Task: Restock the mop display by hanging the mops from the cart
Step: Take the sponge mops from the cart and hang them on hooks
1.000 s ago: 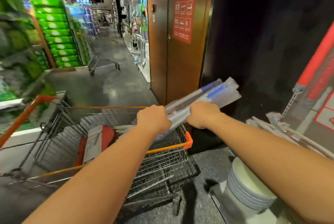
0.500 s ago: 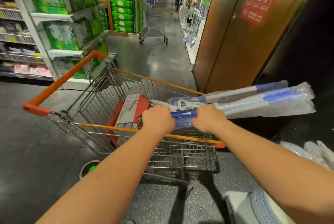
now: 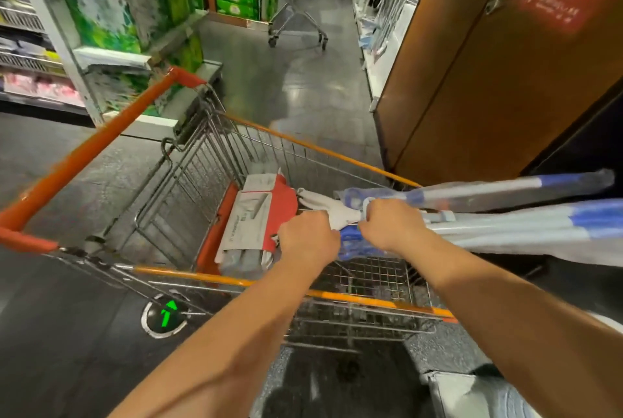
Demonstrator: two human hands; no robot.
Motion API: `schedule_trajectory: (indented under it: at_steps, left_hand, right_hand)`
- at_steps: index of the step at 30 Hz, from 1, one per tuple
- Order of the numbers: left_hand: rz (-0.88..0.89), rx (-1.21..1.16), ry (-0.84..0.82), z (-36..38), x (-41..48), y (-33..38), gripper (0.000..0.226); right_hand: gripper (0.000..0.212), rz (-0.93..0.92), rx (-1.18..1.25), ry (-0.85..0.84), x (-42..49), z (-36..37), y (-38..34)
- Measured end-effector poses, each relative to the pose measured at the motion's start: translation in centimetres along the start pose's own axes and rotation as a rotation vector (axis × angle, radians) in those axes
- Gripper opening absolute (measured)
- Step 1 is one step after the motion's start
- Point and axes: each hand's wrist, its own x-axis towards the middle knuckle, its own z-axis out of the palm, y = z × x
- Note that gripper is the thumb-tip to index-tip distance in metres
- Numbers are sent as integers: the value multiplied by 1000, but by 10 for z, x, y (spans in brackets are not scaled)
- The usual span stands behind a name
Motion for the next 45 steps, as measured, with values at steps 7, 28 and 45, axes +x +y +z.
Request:
schedule_trajectory:
  at_steps: [7,28,45]
  left_hand:
    - [-144,-29,-78,30,45,-17,34]
    - [-894,-803,29,150,112,16,42]
    - [-1251,-1494,244,194,151,111,36]
  right_hand:
    - [23,-119,-31,-90,48,15,-19]
    - [39,-361,-134,-208,202,101,-11]
    - [35,-433,-11,-210,251,114,63]
